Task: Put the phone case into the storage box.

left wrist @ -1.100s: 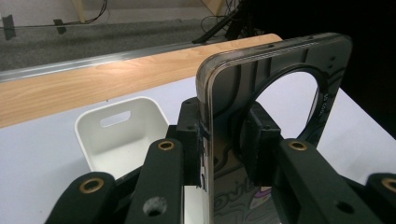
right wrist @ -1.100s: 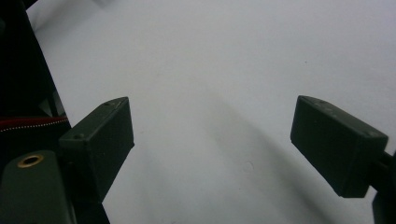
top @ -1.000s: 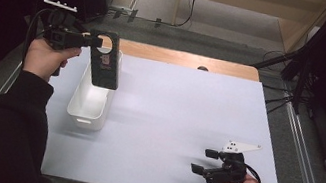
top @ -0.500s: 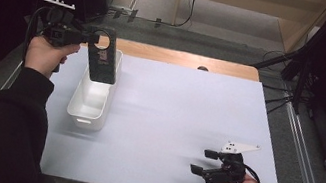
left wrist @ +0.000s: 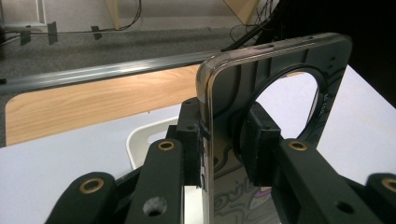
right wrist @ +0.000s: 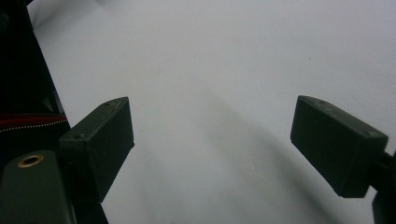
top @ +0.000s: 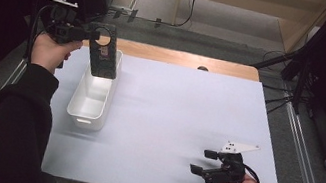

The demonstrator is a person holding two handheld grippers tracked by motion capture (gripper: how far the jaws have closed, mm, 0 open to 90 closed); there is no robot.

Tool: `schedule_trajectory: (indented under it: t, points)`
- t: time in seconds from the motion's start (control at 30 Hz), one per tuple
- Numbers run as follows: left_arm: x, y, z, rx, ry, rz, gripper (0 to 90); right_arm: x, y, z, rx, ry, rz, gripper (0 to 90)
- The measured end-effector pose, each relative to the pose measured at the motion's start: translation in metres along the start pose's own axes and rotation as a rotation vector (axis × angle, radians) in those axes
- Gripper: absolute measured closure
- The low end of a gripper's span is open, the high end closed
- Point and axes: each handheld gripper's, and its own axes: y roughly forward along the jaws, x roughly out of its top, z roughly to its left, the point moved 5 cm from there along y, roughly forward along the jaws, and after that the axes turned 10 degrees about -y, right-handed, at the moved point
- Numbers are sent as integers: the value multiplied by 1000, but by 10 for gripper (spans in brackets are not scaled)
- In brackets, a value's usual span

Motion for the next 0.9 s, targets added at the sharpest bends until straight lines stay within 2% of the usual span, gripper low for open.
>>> schedule_trajectory:
  t: [0.07, 0.13, 0.3, 0.67, 0.9]
  points:
    - [3, 1, 3, -9, 0, -5, 710, 0, 0, 0, 1, 0, 6, 122]
    - [6, 2, 7, -3, -17, -7, 710, 0, 0, 0, 3, -1, 5, 122]
    - [11, 4, 13, 12, -24, -11, 710, 0, 0, 0, 3, 0, 2, 122]
    - [22, 9, 17, 39, -8, -27, 710, -1, -1, 0, 5, 0, 3, 122]
    - [24, 18, 23, 67, 3, -18, 710, -1, -1, 1, 7, 4, 0, 122]
